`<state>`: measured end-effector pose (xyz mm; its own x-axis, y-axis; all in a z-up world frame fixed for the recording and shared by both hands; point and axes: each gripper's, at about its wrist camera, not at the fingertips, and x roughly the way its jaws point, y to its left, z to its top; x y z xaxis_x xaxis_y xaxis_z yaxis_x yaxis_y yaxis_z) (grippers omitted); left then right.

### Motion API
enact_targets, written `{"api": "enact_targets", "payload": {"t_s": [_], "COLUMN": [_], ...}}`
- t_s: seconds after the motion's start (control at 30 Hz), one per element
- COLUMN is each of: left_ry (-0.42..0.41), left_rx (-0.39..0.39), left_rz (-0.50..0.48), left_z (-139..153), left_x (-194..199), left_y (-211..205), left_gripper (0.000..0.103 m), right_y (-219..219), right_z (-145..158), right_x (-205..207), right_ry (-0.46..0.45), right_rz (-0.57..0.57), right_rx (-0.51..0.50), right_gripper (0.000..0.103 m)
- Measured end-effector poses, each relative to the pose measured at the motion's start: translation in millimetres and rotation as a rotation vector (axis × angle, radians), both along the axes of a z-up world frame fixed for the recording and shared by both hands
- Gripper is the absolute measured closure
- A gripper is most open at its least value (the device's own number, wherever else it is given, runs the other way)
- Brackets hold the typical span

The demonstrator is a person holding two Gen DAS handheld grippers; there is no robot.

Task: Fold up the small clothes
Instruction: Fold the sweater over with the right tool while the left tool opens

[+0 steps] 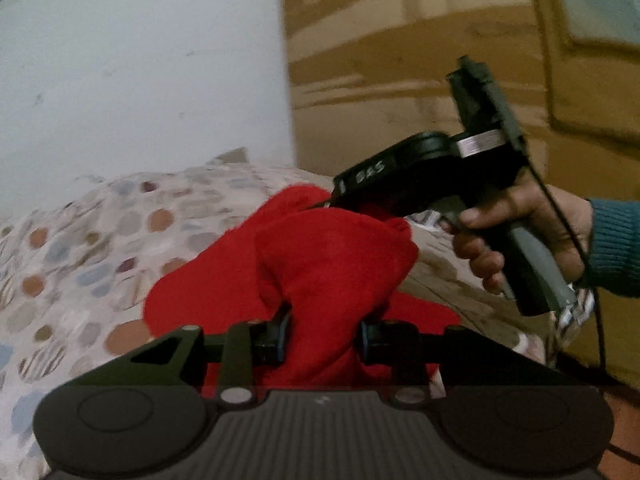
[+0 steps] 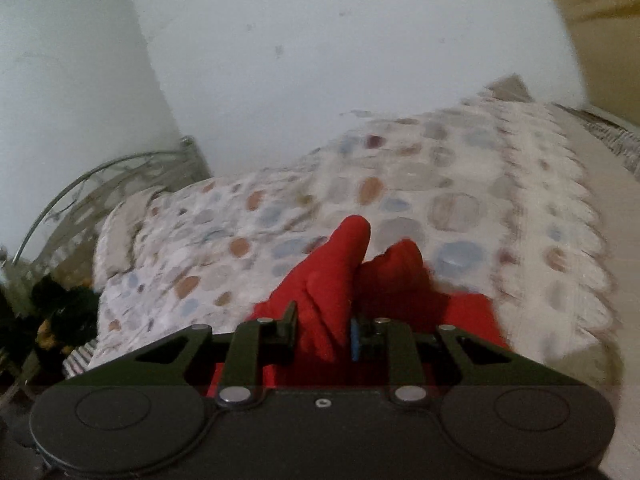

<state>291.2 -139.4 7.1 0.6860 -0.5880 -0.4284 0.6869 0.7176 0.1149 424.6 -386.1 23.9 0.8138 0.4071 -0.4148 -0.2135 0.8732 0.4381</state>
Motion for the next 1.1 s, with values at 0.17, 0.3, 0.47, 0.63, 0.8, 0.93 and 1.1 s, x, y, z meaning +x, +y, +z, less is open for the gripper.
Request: {"api": "enact_targets", "payload": {"t_s": [0.17, 0.3, 0.47, 0.63, 0.8, 0.93, 1.1], "left_ry": [0.005, 0.026, 0.111, 0.163, 0.298, 0.518, 0.649], "left_rx": [0.078, 0.046, -0.115, -0.291, -0.435, -0.544, -0.507], "left_rz": [-0.052, -0.034, -0.008, 0.049, 0.284, 0.407, 0.371], "left_z": [-17.0, -23.2, -8.4, 7.7, 11.2, -9.7, -39.7], "left_x": [-7.4, -7.7, -5.8, -7.4, 20.6, 58.7, 71.3], "left_y": [-22.3, -16.9, 9.3, 47.1, 85.7, 111.1, 102.2], "left_gripper": [0.069, 0.068, 0.036, 0.01, 0.001, 0.001, 0.001], "right_y": [-29.3, -33.9, -28.3, -24.9, -22.9, -21.3, -23.8], "right_z": [-44.0, -62.8, -64.6, -61.1, -60.0, -56.4, -50.7], "right_x": [-10.4, -15.1, -16.7, -17.8, -21.3, -25.5, -33.5], "right_ry": [0.084, 0.078, 0.057, 0.043, 0.032, 0.017, 0.012], "right_rz": [-0.071, -0.082, -0.071, -0.069, -0.079, -0.078, -0.1], "right_rx": [0.027, 0.077, 0.038, -0.001, -0.035, -0.077, -0.098], "right_gripper": [0.078, 0.075, 0.072, 0.071, 0.066, 0.064, 0.052]}}
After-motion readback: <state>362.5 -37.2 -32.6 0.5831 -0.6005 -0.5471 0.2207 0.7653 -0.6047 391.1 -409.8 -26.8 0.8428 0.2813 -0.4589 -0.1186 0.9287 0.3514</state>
